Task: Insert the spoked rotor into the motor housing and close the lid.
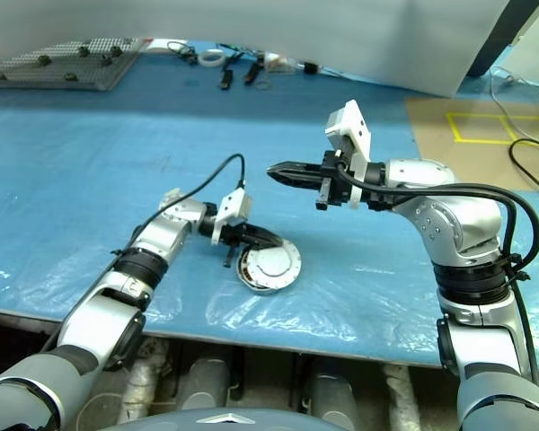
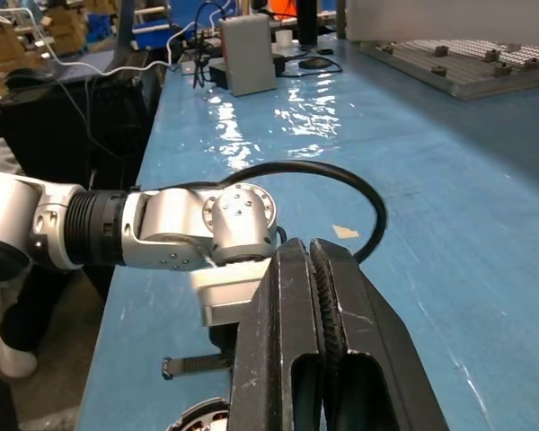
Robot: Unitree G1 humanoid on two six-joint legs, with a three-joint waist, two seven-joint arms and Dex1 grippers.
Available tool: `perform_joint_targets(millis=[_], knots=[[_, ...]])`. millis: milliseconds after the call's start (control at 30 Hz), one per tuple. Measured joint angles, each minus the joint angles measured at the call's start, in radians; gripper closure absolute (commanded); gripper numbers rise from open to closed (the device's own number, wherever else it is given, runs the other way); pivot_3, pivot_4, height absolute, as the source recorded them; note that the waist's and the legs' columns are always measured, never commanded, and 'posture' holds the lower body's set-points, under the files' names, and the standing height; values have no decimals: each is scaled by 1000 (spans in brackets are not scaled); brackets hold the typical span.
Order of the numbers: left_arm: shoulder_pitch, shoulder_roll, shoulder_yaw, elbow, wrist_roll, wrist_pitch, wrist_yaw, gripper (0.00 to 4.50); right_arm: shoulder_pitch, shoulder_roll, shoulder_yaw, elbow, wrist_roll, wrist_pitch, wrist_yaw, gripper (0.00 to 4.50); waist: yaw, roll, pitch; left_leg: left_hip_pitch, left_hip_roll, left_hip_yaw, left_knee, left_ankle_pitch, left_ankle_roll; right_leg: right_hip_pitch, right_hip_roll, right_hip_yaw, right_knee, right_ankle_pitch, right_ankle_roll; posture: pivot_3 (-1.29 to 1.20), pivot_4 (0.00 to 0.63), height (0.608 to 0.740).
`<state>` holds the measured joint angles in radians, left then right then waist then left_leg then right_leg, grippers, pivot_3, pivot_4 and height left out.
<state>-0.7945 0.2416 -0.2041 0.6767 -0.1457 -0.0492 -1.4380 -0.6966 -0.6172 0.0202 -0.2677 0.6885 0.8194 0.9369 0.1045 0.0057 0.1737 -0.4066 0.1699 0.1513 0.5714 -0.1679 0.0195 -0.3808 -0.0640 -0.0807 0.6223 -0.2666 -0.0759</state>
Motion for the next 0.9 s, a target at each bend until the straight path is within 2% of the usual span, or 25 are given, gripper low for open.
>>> perform_joint_targets(millis=[133, 267, 367, 533, 733, 900], knots=[[46, 37, 58, -203, -71, 122, 66, 4474, 10, -9, 8, -12, 6, 6, 21, 4500, -8, 0, 0, -5, 0, 0, 0, 0, 0, -6, 0, 0, 2, 2, 4, 0, 150, 740], [206, 78, 129, -486, -138, 262, 196, 4474, 45, -27, 40, -14, -10, 4, 34, 4500, -13, 1, 0, -7, 1, 1, -2, 0, 0, -9, 1, 0, 1, 2, 4, 0, 150, 740], [359, 82, 161, -655, -176, 372, 322, 4500, 94, -42, 75, -27, -36, -14, 53, 3906, -11, 1, 0, -9, 1, 0, -1, -1, 0, -10, 1, 0, 1, 2, 4, 0, 150, 740], [548, 136, 179, -862, -203, 463, 452, 4500, 173, -101, 155, -60, -73, -55, 152, 2284, -7, 1, 0, -6, 1, 0, 1, -1, 1, -7, 2, 0, 0, 0, 0, 0, 150, 740], [633, 241, 208, -975, -229, 478, 476, 4500, 179, -102, 235, -17, -159, -157, 234, 309, -10, 2, 1, 7, 2, 0, 0, -2, -3, 5, 4, 3, -1, 0, 1, 0, 150, 740], [691, 318, 218, -985, -227, 433, 456, 4500, 165, -56, 299, 102, -264, -263, 254, 309, -12, 2, 1, 8, 2, 1, -1, -2, -3, 6, 4, 4, -3, 0, 1, 0, 150, 740]])
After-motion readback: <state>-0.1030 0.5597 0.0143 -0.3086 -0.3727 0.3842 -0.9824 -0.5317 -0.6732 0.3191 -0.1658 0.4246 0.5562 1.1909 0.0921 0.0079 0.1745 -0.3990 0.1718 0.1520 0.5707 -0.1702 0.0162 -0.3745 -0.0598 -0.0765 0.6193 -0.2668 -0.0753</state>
